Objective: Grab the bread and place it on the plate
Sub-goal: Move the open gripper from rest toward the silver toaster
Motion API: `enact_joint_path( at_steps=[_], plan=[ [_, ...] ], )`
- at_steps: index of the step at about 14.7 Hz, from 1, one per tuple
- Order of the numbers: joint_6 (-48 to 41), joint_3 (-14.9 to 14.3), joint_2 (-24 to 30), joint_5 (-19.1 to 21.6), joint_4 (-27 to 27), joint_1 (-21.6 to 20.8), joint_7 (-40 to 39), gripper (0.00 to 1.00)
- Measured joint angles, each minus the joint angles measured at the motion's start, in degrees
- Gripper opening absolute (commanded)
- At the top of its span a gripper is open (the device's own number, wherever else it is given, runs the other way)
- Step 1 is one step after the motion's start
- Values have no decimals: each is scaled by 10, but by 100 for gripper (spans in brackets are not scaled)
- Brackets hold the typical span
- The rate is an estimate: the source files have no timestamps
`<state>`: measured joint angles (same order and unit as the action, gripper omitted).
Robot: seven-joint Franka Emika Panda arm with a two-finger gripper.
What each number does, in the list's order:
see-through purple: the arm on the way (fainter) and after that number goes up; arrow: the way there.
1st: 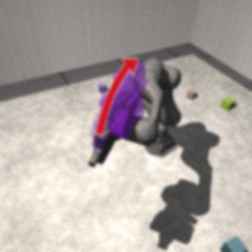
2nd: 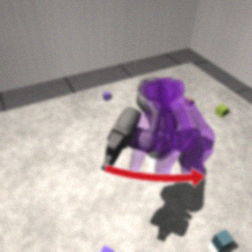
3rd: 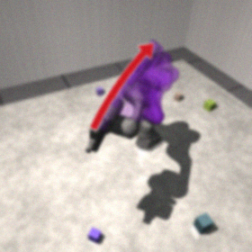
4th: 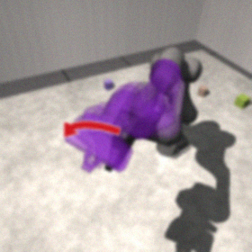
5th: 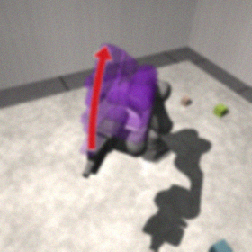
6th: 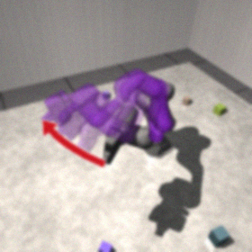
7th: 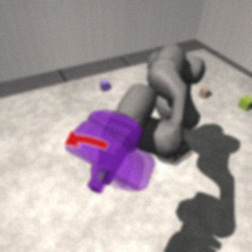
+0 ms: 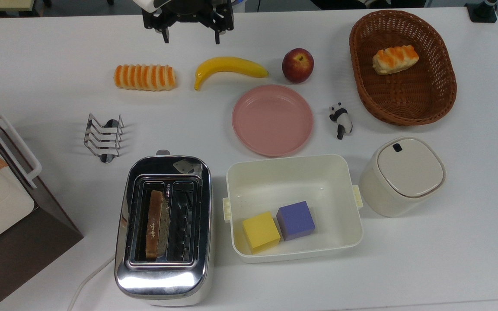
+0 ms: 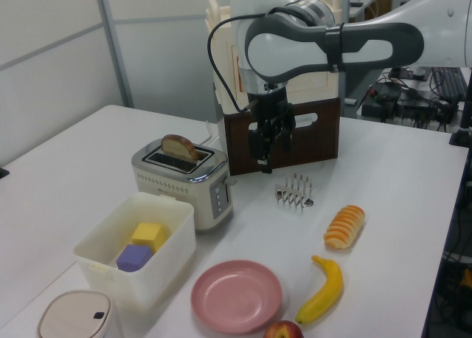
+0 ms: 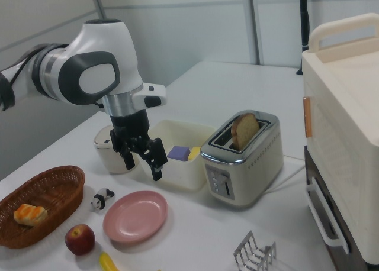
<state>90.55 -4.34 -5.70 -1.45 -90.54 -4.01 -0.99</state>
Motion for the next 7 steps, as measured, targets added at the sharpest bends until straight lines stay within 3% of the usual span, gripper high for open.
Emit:
enact_joint_path(
  at_steps=[7],
  plan=[
    [17,-2,-1,0,0,0,0,100]
  ],
)
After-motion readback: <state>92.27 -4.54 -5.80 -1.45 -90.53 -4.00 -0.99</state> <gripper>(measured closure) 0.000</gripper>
